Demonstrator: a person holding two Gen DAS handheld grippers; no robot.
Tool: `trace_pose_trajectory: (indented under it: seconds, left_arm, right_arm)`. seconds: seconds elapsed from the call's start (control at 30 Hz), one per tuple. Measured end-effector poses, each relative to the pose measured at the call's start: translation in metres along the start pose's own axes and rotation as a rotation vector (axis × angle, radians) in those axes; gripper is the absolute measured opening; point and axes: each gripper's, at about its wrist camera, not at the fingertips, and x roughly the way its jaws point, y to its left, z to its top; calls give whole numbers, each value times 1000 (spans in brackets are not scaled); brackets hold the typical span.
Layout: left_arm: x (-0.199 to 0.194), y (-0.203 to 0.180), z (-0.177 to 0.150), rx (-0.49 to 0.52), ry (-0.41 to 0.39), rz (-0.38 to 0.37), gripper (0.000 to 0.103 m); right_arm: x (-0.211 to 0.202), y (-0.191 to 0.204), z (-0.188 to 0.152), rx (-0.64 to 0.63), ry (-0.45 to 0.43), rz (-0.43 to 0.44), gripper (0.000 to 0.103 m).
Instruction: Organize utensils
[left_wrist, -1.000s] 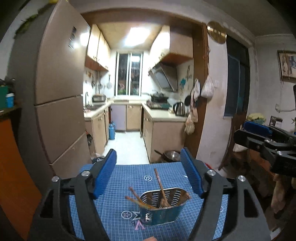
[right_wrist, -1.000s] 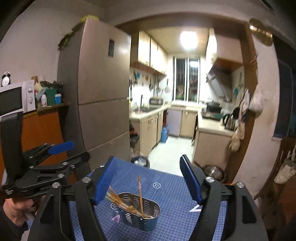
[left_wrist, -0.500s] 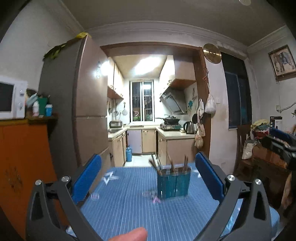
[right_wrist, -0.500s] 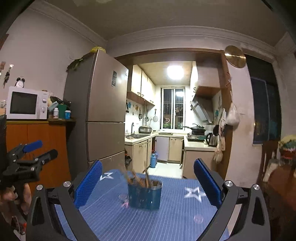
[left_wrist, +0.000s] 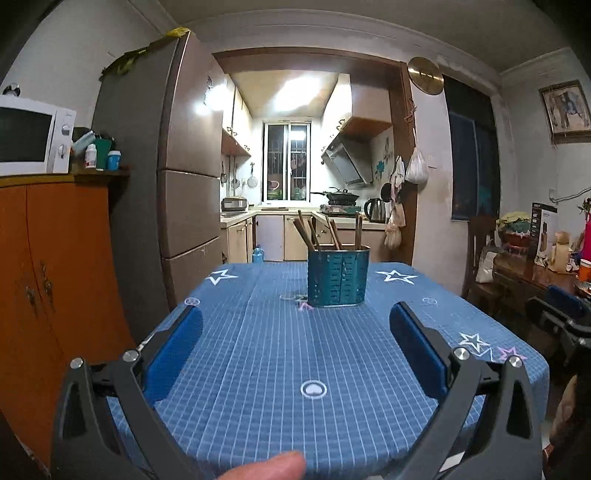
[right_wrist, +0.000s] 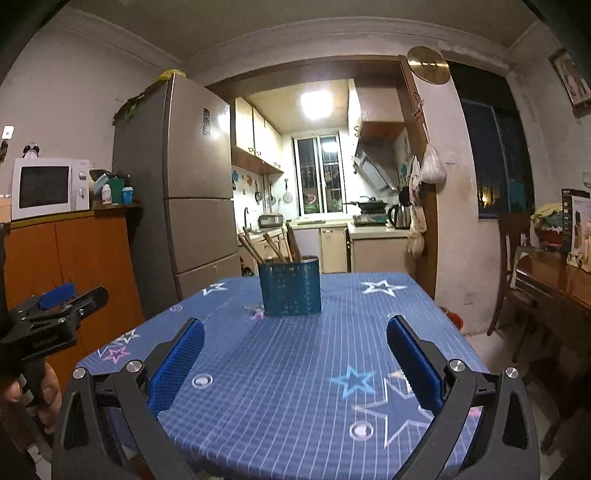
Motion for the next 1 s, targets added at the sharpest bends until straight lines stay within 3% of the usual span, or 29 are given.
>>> trace_pose_trajectory:
  seconds: [0.6, 1.0]
  left_arm:
    - [-29, -5, -16, 13, -40, 20, 98]
    - [-29, -11, -21, 38, -26, 34, 98]
  right_arm:
    - [-22, 12, -10, 4, 22, -69, 98]
    - [-26, 11, -12, 6, 23, -61, 98]
